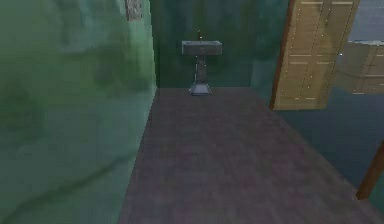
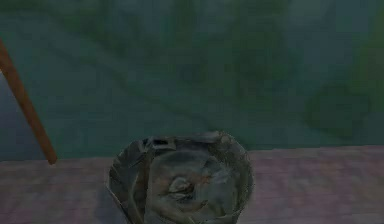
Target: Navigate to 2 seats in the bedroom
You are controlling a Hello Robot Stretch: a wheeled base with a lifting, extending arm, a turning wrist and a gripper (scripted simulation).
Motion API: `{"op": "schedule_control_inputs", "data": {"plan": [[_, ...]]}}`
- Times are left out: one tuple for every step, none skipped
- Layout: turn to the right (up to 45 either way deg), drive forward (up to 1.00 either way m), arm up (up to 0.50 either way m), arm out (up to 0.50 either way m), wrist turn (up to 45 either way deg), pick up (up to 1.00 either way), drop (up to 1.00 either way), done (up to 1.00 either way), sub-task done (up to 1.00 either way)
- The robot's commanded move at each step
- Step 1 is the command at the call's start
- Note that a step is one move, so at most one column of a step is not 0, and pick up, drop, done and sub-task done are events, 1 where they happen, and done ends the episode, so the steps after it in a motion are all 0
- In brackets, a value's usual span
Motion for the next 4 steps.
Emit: {"op": "schedule_control_inputs", "data": {"plan": [[-6.0,0.00,0.00,0.00,0.0,0.00,0.00,0.00,0.00],[0.0,0.30,0.00,0.00,0.0,0.00,0.00,0.00,0.00],[45.0,0.00,0.00,0.00,0.0,0.00,0.00,0.00,0.00],[0.0,1.00,0.00,0.00,0.0,0.00,0.00,0.00,0.00]]}}
